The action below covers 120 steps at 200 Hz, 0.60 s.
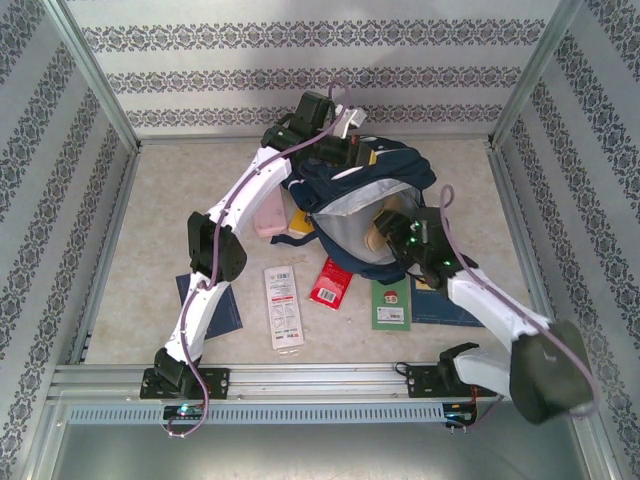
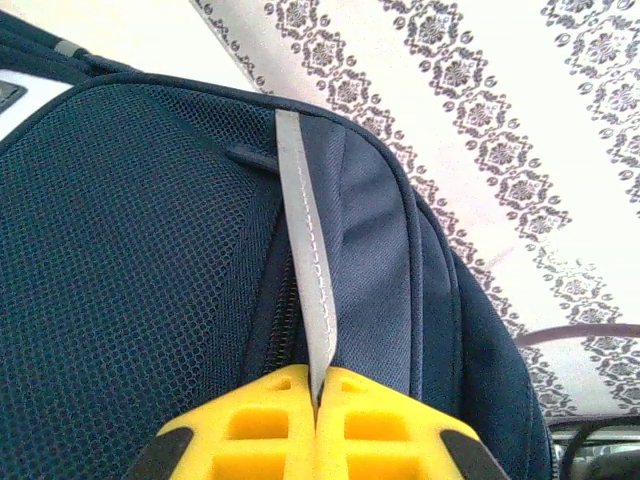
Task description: Pack the student bag
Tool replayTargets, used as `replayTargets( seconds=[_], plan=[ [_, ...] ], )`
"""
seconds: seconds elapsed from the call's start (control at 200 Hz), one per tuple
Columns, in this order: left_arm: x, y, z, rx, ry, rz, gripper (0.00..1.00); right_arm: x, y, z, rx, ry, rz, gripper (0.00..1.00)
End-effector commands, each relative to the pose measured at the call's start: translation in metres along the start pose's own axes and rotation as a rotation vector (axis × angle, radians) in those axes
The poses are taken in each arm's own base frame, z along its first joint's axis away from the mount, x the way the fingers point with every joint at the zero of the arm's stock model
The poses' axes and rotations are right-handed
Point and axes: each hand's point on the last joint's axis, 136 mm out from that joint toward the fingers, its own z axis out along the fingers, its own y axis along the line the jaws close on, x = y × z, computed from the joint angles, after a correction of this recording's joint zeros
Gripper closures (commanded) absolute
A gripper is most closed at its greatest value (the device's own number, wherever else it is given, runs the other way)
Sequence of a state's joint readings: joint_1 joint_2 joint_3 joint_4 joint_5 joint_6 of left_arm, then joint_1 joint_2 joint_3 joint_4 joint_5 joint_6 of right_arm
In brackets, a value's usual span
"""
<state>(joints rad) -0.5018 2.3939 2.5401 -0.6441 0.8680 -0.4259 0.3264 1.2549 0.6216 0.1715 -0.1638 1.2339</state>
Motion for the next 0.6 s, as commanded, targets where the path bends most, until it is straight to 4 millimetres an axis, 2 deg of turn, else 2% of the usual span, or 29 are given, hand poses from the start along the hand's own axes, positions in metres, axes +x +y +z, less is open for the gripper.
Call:
replayTargets(
  seconds=[0.0, 0.17, 0.33, 0.41, 0.445, 0.515, 0.595],
  plan=[
    [-0.046, -0.053, -0.026, 0.149, -0.138, 0.129, 1.00, -0.038, 0.054, 0.024, -0.159, -0.155, 0.131, 0.67],
    [-0.054, -0.064, -0.030, 0.179, -0.166, 0.140, 1.00, -0.056, 0.062, 0.085, -0.154, -0.207, 0.172, 0.67],
    [-0.057, -0.067, -0.031, 0.192, -0.176, 0.138, 1.00, -0.067, 0.059, 0.143, -0.155, -0.246, 0.265, 0.65],
    [-0.058, -0.068, -0.031, 0.199, -0.180, 0.138, 1.00, -0.070, 0.071, 0.174, -0.224, -0.247, 0.281, 0.61],
    [-0.058, -0.068, -0.032, 0.200, -0.181, 0.140, 1.00, -0.070, 0.073, 0.186, -0.235, -0.241, 0.285, 0.55],
    [-0.061, -0.066, -0.033, 0.196, -0.189, 0.143, 1.00, -0.070, 0.087, 0.206, -0.264, -0.224, 0.239, 0.29],
    [-0.066, -0.058, -0.038, 0.187, -0.205, 0.132, 1.00, -0.066, 0.101, 0.216, -0.293, -0.191, 0.186, 0.18]
  ],
)
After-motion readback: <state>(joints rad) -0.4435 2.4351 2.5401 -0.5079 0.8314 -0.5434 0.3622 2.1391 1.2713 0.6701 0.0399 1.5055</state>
